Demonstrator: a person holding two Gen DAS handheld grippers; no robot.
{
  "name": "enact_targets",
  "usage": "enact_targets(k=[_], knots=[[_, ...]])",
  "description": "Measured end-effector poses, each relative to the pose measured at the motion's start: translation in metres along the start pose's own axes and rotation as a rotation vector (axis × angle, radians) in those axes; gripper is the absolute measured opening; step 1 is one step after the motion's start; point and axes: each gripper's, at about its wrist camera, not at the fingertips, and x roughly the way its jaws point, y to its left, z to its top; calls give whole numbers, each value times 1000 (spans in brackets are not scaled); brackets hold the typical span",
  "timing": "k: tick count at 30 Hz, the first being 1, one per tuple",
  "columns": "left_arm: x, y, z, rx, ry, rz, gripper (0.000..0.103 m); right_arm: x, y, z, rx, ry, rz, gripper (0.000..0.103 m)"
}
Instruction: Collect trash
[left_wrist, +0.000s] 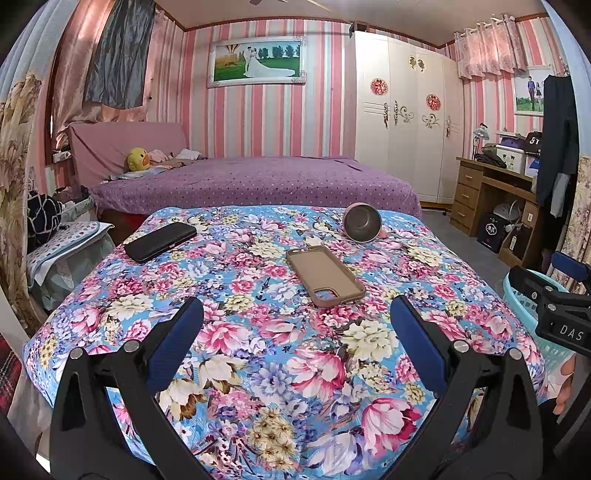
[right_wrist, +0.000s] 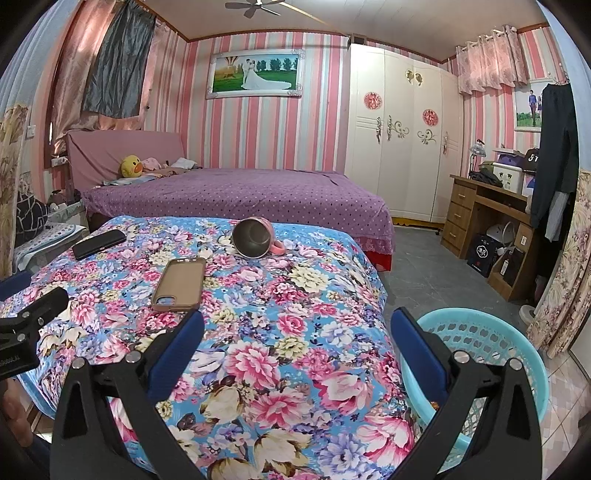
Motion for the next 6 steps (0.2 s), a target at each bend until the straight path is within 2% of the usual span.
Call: enact_targets(k=[6], knots=[[0,1,0,2,4,-6,98,0,0,0,-1,1,0,99]])
